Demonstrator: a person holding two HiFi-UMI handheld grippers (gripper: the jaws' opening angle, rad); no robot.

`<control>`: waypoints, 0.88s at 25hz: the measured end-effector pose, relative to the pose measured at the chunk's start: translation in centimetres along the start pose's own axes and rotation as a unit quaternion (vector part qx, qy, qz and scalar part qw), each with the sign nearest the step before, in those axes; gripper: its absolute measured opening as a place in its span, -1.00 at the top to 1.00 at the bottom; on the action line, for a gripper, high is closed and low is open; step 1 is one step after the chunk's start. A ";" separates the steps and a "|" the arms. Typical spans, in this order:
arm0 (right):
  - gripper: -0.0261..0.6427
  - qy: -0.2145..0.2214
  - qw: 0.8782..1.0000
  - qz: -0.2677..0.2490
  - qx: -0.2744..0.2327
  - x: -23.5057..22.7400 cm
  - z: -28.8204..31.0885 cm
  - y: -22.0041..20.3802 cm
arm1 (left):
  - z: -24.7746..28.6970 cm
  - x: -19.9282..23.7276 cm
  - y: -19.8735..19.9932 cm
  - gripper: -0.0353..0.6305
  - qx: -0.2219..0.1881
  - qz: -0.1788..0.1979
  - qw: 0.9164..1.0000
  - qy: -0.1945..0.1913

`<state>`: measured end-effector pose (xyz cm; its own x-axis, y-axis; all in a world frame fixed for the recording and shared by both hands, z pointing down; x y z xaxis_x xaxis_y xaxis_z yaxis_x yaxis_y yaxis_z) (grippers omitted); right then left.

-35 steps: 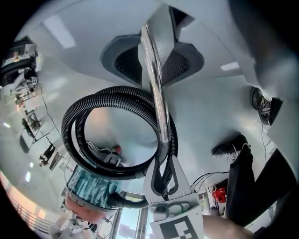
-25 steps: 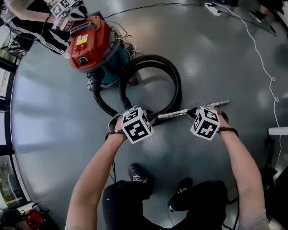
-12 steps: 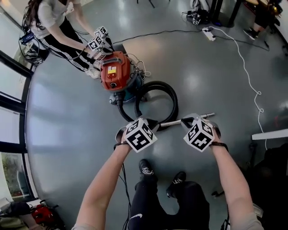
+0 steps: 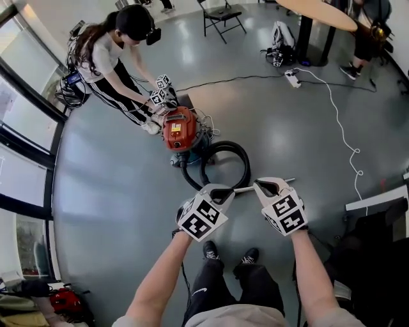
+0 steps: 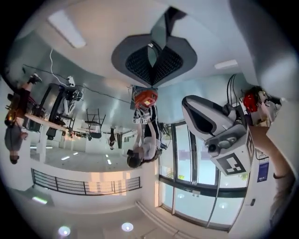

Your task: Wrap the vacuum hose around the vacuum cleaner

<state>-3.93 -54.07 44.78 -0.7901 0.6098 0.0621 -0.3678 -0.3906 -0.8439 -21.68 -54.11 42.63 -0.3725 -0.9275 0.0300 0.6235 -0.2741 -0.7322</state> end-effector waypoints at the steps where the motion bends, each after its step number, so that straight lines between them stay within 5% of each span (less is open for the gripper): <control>1: 0.84 -0.002 1.000 0.000 -0.013 0.4 -1.3 0.9 | -0.8 -0.7 1.0 0.89 -0.008 0.002 1.000 0.002; 12: 0.85 -0.063 0.992 0.063 -0.088 3.8 -10.8 6.4 | -7.7 -5.5 7.4 0.89 -0.124 -0.002 0.992 -0.009; 22: 0.85 -0.143 0.967 0.126 -0.169 6.0 -19.4 9.5 | -10.3 -9.7 11.2 0.89 -0.189 0.017 0.979 -0.068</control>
<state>-2.66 -40.73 26.80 -0.9550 0.2896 -0.0643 -0.0024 -0.2243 -0.9745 -18.20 -45.57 27.14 -0.2454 -0.9667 0.0728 0.3252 -0.1528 -0.9332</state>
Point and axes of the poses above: the fingertips, and each gripper's own axes: z forward along the fingers, x to its left, y out of its top, the point moved 10 cm from there along -z, backward along the fingers, and after that the axes turned 7 degrees about -y, right-handed, at the moved point
